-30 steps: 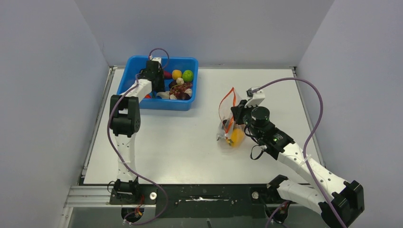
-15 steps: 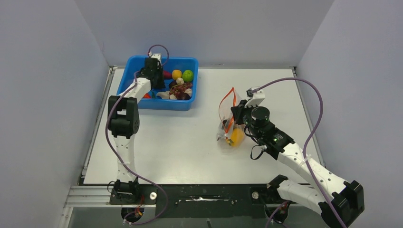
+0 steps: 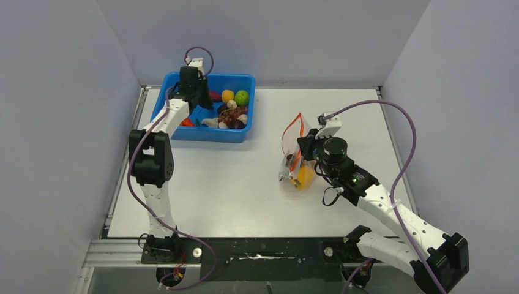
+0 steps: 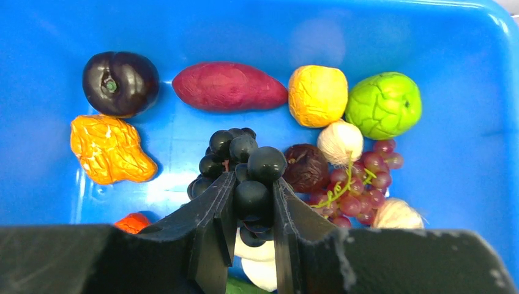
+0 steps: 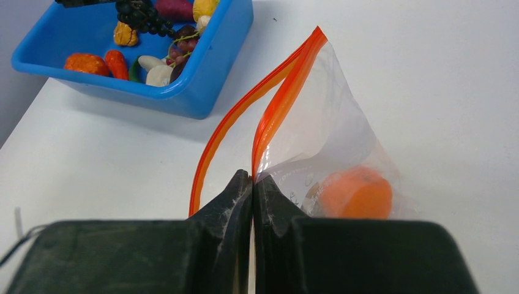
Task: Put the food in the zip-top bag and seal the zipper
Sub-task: Pick up the fake fruit from the bin, then place the fake fruit in the zipper food storage bag.
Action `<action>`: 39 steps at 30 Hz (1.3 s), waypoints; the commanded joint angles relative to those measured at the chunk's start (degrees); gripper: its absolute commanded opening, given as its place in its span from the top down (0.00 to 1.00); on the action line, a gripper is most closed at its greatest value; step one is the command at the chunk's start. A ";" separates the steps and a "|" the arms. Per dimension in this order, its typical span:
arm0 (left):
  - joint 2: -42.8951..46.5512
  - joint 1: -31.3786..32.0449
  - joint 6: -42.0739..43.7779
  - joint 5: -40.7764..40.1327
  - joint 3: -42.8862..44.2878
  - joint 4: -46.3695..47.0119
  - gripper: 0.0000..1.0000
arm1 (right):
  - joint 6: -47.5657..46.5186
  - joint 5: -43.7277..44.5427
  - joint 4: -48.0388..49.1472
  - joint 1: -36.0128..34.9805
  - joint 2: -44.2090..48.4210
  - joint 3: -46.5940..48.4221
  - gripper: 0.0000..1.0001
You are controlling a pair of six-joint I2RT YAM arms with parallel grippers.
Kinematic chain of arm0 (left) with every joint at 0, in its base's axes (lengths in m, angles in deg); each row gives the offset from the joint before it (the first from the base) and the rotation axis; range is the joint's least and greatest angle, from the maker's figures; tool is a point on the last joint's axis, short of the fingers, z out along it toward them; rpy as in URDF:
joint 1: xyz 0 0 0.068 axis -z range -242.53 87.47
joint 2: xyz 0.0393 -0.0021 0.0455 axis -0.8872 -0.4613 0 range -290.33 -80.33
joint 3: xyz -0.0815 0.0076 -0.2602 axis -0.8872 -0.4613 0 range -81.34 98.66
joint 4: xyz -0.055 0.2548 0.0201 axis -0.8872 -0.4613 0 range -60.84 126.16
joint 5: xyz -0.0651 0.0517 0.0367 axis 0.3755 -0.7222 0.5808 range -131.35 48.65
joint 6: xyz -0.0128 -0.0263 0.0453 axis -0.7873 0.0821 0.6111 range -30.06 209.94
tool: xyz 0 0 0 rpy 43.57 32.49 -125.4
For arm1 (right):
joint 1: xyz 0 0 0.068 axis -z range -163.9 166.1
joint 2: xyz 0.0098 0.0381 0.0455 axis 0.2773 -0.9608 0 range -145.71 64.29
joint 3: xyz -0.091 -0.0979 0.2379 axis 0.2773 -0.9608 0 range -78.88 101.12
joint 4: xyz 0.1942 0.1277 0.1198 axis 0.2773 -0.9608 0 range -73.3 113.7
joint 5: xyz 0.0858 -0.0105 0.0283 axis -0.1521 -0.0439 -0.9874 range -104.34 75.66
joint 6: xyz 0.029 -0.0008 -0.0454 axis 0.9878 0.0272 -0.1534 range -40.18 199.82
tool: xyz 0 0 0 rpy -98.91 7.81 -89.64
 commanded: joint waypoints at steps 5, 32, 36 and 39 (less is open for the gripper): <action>9.27 1.55 -2.17 3.90 -2.75 3.85 0.85 | 1.39 -0.16 4.67 0.46 -0.52 1.99 1.00; 36.66 7.84 -12.33 20.99 -21.03 9.16 0.85 | 7.22 -4.34 7.23 0.47 -4.75 3.72 1.00; 39.35 10.16 -14.77 24.36 -24.14 11.49 0.85 | 8.10 -5.35 7.53 0.55 -5.69 4.09 1.00; 40.76 11.52 -17.97 28.19 -26.32 14.66 0.85 | 7.70 -6.93 8.06 0.55 -5.70 3.97 1.00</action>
